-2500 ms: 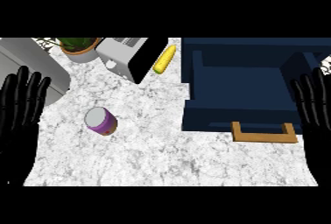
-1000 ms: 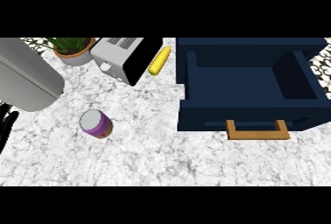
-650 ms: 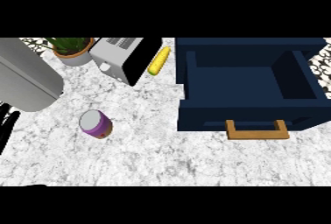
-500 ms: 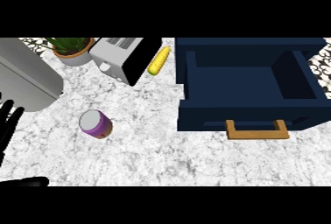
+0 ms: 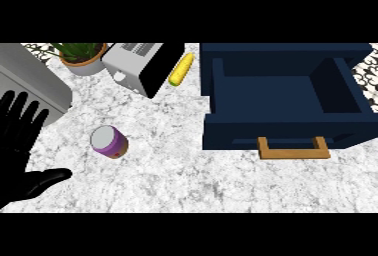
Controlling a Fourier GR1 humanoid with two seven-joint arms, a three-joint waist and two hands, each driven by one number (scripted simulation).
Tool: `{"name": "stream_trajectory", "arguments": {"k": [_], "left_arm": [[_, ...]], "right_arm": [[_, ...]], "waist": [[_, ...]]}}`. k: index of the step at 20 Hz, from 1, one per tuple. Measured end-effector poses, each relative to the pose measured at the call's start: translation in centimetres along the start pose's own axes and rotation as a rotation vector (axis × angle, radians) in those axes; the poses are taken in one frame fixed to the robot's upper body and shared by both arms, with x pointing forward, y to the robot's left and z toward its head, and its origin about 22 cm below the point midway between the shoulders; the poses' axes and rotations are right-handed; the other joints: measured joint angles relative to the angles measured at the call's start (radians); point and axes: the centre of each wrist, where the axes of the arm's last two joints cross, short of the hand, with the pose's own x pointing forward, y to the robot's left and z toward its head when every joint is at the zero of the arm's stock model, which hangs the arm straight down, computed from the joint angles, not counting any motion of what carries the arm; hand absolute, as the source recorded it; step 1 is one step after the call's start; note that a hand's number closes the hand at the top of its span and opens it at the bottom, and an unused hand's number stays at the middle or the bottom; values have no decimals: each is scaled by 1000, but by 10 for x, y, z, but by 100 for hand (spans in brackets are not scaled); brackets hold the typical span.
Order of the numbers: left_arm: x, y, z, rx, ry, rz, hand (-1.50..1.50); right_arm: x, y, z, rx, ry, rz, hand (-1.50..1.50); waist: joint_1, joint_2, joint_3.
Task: Pick up the can, place it into the drawer and close the drawer
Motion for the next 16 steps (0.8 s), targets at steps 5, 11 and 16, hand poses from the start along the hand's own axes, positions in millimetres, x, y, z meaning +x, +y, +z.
{"name": "stream_trajectory", "arguments": {"k": [5,11,16], "left_arm": [[-31,-7,-19,14,25,-3,-150],[-59,-14,-28,25,47,-24,-150],[-81,-12,-36,56,59,-44,-150]], "right_arm": [[8,-2,4,6,0,2,-150],[8,-11,9,3,1,9,-150],[15,-15,13,6,-4,9,-150]], "waist": [[-1,0,0],[0,0,0],[-1,0,0]]}}
